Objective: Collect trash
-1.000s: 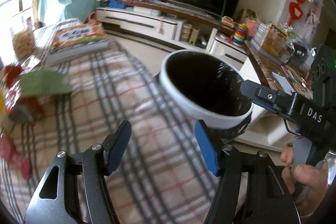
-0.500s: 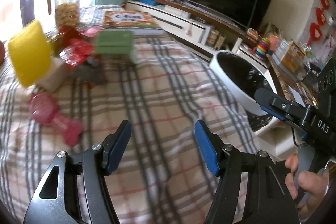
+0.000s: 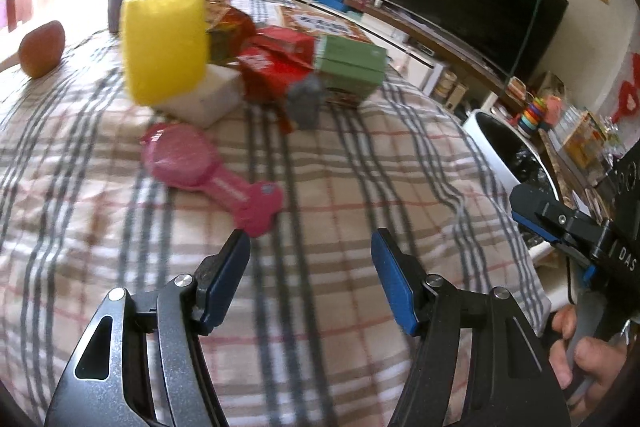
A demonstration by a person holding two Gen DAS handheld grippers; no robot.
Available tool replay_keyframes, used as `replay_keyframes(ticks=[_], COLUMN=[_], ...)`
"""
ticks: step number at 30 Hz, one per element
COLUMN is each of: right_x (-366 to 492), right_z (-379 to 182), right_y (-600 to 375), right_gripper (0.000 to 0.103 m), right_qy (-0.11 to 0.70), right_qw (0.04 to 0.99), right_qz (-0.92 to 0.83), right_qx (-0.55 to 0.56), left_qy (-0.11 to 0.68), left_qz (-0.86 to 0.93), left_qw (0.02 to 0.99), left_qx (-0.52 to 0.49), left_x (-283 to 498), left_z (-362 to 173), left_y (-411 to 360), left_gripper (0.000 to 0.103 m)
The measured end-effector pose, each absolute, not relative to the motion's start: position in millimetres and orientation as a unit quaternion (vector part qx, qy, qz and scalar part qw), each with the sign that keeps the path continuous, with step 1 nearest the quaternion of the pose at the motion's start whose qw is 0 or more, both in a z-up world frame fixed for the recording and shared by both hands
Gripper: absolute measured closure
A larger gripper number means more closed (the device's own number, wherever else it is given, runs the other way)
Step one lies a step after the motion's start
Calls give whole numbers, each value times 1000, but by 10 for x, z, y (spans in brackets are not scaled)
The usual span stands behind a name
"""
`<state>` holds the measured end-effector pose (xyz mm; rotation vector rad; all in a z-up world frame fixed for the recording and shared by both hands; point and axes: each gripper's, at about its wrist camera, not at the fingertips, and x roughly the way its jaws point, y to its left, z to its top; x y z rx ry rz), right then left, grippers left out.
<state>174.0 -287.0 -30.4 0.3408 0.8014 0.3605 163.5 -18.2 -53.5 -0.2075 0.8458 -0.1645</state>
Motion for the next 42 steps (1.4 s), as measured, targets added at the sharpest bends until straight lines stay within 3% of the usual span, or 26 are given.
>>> replay_keyframes(ticks=[34,42], right_x=[2206,2553], right_z=[-448,-535], right_y=[-1858,-1574], right_gripper=[20,35], right_qy=[399,406], right_qw=[879,878], right_qz=[236,238], right_qx=[108,93], left_qy=[381,363], left_qz=[-3,-3], left_qw=[918,925], left_qx=[-112,-112], left_x=[2025,2308], left_z=[-356,-285], left_y=[690,783], left_gripper=[34,34])
